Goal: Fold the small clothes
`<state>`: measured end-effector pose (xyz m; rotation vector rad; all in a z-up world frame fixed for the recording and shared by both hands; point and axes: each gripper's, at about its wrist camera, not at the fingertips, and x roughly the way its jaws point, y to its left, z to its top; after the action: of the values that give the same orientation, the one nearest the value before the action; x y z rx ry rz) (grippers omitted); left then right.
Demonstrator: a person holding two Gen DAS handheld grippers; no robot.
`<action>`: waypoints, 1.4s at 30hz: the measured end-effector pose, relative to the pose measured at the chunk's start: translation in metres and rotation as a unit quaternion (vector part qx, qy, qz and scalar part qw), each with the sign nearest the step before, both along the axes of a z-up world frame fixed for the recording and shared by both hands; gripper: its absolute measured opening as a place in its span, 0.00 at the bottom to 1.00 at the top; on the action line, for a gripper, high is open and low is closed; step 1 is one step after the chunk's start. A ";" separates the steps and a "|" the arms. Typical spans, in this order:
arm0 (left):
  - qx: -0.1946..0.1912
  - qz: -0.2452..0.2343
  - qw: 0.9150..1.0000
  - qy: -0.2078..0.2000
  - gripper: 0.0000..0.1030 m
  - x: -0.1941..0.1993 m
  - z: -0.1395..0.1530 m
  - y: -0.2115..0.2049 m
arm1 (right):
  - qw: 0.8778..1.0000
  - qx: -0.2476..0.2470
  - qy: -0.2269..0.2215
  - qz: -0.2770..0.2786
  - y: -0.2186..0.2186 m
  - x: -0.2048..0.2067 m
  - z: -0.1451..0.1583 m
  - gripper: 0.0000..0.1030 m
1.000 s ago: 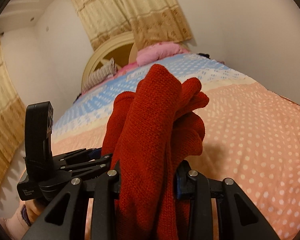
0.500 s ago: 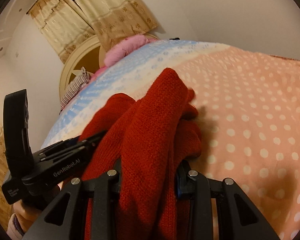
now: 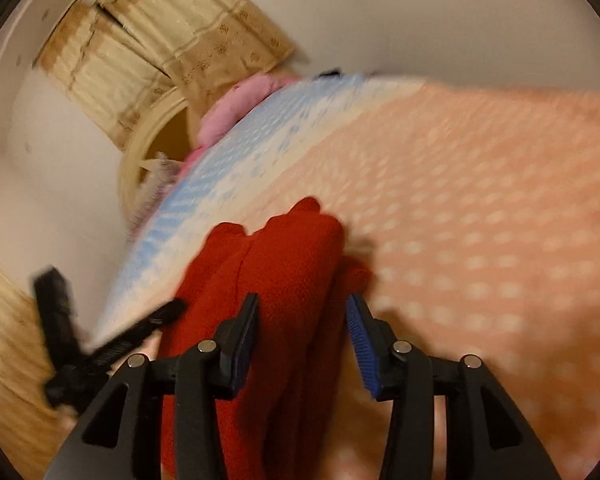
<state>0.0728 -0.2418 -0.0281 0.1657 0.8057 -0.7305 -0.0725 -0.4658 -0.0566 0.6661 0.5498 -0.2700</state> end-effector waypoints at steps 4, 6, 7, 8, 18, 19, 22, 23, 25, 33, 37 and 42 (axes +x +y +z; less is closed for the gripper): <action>-0.001 -0.003 1.000 -0.014 0.45 -0.023 0.005 0.012 | 0.984 -0.175 0.029 -0.024 0.056 -0.020 0.031 0.37; 0.009 -0.005 1.000 -0.020 0.45 -0.035 0.000 0.014 | 0.977 -0.210 0.028 -0.019 0.076 -0.026 0.036 0.27; 0.016 -0.005 1.000 -0.025 0.45 -0.038 -0.001 0.014 | 0.977 -0.210 0.029 -0.011 0.081 -0.025 0.036 0.25; 0.028 -0.005 0.999 -0.033 0.45 -0.043 -0.006 0.012 | 0.978 -0.204 0.033 0.007 0.089 -0.022 0.033 0.22; 0.051 0.000 0.997 -0.053 0.46 -0.050 -0.017 0.017 | 0.977 -0.190 0.098 0.021 0.107 0.006 -0.012 0.16; 0.056 -0.002 0.997 -0.058 0.46 -0.052 -0.018 0.016 | 0.979 -0.181 0.096 0.017 0.104 0.007 -0.013 0.16; 0.060 -0.002 0.996 -0.065 0.46 -0.054 -0.019 0.014 | 0.980 -0.170 0.102 0.007 0.098 0.012 -0.015 0.15; 0.061 -0.001 0.996 -0.065 0.46 -0.054 -0.019 0.013 | 0.981 -0.166 0.102 0.002 0.097 0.015 -0.016 0.15; 0.061 -0.001 0.996 -0.065 0.46 -0.056 -0.019 0.015 | 0.983 -0.155 0.097 -0.013 0.093 0.017 -0.018 0.14; 0.047 -0.010 0.998 -0.047 0.46 -0.069 -0.011 0.043 | 0.983 -0.153 0.099 -0.034 0.105 0.003 -0.009 0.15; 0.047 -0.013 0.998 -0.046 0.46 -0.078 -0.010 0.060 | 0.977 -0.186 0.093 -0.044 0.131 -0.022 0.001 0.16; 0.047 -0.017 0.997 -0.051 0.46 -0.087 -0.009 0.076 | 0.971 -0.209 0.096 -0.057 0.159 -0.047 0.004 0.19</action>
<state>-0.0146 -0.1654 -0.0371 0.3000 0.7426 -0.7108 -0.1196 -0.3064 -0.0522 0.2624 0.6162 -0.5459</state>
